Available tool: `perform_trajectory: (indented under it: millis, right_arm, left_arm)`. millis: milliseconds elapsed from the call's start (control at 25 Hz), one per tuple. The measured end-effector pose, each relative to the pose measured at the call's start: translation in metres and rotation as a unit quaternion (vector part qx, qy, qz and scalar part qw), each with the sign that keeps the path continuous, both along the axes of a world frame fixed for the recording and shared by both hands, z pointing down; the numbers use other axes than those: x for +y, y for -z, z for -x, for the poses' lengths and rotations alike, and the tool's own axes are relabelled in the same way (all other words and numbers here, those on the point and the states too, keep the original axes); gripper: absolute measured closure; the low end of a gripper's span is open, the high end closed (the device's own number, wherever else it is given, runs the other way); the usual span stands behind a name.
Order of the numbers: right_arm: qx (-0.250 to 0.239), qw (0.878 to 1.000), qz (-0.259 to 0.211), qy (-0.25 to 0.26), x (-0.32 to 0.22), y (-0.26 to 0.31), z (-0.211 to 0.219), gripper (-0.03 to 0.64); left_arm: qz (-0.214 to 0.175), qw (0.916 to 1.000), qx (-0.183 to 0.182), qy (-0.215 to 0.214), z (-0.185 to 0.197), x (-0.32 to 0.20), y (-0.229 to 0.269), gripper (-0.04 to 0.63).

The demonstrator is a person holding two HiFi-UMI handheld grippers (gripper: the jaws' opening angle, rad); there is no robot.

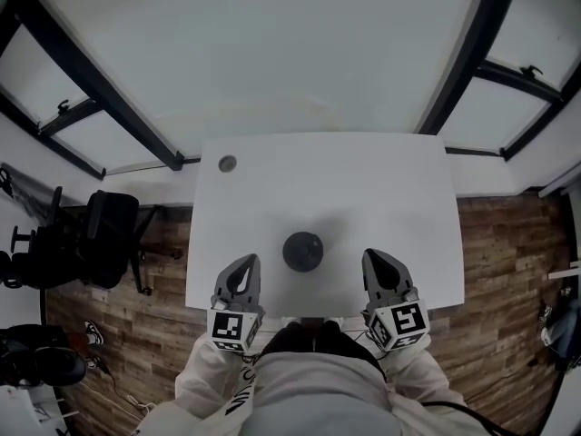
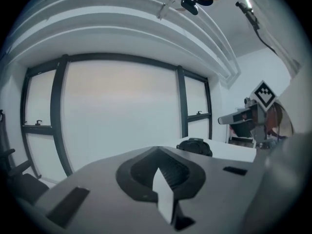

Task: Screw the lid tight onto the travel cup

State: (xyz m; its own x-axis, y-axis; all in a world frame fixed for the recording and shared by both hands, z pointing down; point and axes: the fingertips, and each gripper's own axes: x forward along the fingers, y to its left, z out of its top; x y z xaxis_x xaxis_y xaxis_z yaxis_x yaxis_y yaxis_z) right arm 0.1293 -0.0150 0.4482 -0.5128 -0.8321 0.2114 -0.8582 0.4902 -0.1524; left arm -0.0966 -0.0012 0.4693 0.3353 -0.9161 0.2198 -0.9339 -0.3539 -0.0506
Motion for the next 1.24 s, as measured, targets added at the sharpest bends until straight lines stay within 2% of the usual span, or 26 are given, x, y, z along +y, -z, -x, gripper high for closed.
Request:
perform_trajectory:
  millis: [120,280,560,1240]
  right_arm:
    - [0.012,0.999,-0.018,-0.023,-0.001,0.02,0.012,0.595]
    - [0.035,0.998,-0.023,-0.041,-0.002,0.027,0.022,0.597]
    - [0.047,0.997,-0.016,-0.052,0.003,0.027,0.027,0.597]
    - [0.054,0.996,0.009,-0.066,0.002,0.011,0.019,0.597]
  left_arm:
    - [-0.008,1.0,0.003,0.004,0.01,-0.004,0.018,0.588]
    - [-0.041,0.9986,-0.025,0.022,0.025,-0.011,0.029,0.588]
    - [-0.018,0.9996,-0.022,0.006,0.021,-0.012,0.024,0.588]
    - [-0.01,0.9996,-0.026,0.006,0.022,-0.021,0.012,0.588]
